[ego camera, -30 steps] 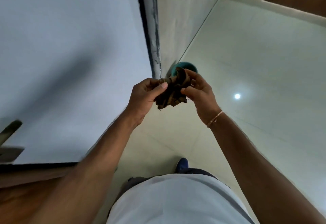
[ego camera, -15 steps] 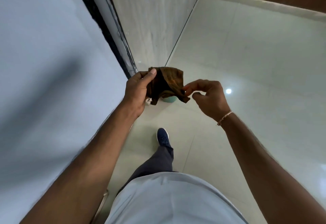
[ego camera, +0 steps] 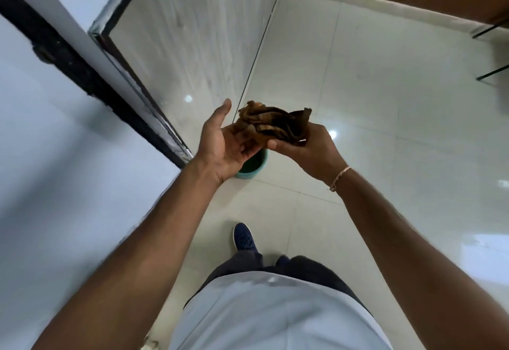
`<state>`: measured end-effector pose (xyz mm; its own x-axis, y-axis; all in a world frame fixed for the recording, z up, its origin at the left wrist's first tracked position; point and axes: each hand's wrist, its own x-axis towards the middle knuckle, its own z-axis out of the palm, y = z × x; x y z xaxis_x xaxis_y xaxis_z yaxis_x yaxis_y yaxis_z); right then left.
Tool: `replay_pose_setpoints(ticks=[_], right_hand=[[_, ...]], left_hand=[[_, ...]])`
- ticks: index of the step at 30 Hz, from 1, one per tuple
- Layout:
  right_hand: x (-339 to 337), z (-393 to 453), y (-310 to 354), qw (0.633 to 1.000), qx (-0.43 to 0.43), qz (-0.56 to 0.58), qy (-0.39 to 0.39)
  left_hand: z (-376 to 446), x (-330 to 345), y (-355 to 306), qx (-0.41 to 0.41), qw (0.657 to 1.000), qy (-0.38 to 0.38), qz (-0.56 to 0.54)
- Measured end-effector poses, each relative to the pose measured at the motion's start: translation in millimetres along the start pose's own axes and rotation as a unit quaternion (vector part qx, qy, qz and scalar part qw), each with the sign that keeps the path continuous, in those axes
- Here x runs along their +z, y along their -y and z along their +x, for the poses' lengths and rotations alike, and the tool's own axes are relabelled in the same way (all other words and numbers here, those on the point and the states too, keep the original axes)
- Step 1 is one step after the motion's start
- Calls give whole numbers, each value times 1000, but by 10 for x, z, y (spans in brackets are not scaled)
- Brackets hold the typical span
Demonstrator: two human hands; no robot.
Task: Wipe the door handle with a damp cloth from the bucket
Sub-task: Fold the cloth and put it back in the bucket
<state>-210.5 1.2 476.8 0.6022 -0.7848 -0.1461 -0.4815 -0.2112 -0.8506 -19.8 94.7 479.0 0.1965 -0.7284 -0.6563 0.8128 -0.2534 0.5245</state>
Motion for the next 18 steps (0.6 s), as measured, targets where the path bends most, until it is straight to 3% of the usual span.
replay_pose_setpoints(ticks=[5,8,10,14,16,18], right_hand=[[10,327,-87,992,77,95,-30],[-17,550,-190,992,98,80,-28],[-70,747,-243,983,119,135,-32],[-297,1266,-421,909,243,333,-64],[-355,1518,-645,878,330,341,-61],[-377,1763,-881,873,381,303,-25]], left_hand=[[241,250,130,32,997,22,67],[475,320,107,63,993,-24,102],[668,343,62,81,988,-56,119],[989,419,-66,114,972,-136,154],[1109,485,-138,124,960,-177,179],[1233,610,-199,131,949,-202,205]])
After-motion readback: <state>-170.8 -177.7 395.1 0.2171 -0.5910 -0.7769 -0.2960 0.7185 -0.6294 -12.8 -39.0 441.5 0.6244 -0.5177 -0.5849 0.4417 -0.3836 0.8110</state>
